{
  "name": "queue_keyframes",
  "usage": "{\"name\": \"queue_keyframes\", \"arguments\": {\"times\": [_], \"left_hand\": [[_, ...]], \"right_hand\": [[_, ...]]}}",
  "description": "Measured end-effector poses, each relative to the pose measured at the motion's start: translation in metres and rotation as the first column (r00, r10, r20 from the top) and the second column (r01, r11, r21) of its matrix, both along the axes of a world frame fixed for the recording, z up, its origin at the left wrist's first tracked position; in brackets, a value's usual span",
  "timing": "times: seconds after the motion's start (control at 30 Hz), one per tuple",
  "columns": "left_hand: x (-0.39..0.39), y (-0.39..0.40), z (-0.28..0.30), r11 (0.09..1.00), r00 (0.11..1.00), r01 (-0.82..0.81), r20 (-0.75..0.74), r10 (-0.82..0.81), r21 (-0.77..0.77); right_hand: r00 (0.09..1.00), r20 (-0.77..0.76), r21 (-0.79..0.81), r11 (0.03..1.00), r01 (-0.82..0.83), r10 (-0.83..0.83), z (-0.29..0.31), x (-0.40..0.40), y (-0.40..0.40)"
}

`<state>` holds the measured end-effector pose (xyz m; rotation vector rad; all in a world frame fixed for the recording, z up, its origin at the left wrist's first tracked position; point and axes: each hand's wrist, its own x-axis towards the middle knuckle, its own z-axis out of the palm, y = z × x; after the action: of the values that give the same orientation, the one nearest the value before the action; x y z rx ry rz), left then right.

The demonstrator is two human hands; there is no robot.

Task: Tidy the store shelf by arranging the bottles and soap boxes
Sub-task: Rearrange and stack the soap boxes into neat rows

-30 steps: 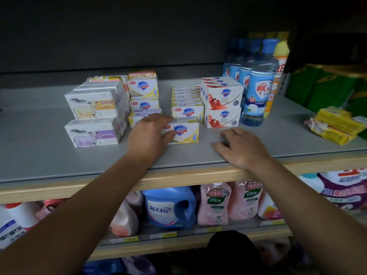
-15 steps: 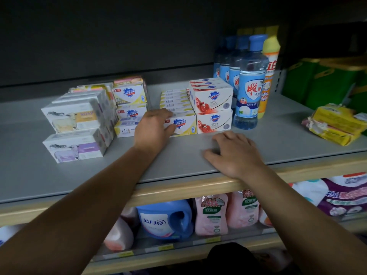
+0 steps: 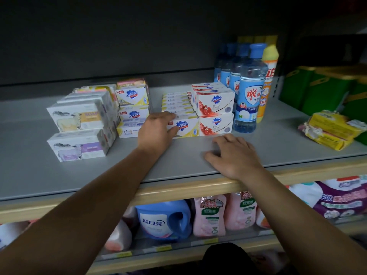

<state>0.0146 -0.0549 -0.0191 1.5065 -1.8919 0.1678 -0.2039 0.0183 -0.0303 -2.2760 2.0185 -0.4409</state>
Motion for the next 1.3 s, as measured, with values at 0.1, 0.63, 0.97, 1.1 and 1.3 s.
{"name": "queue_keyframes", "arguments": {"times": [0.1,0.63,0.97,1.1,1.3], "left_hand": [[0.001,0.004,0.004,0.999,1.0,-0.001,0.007,0.001,0.048],[0.141,0.114,0.017,0.982,0.981,-0.155,-0.134,0.14,-0.11],[0.196,0.099,-0.009,0.971,0.975,-0.217,0.02,0.22,-0.097],[0.2,0.099,-0.011,0.978,0.983,-0.185,0.003,0.186,-0.095],[0.198,0.095,-0.014,0.977,0.985,-0.172,-0.053,0.166,-0.127]], "right_hand": [[1.0,0.004,0.001,1.0,0.002,-0.002,0.001,0.001,0.001],[0.929,0.188,-0.229,0.934,-0.275,0.319,0.019,0.103,-0.006],[0.945,-0.019,-0.166,0.931,-0.326,0.328,0.025,0.197,-0.063],[0.959,-0.093,-0.048,0.961,-0.273,0.268,0.024,0.213,-0.089],[0.96,-0.05,-0.221,0.934,-0.281,0.277,0.01,0.206,-0.069]]}}
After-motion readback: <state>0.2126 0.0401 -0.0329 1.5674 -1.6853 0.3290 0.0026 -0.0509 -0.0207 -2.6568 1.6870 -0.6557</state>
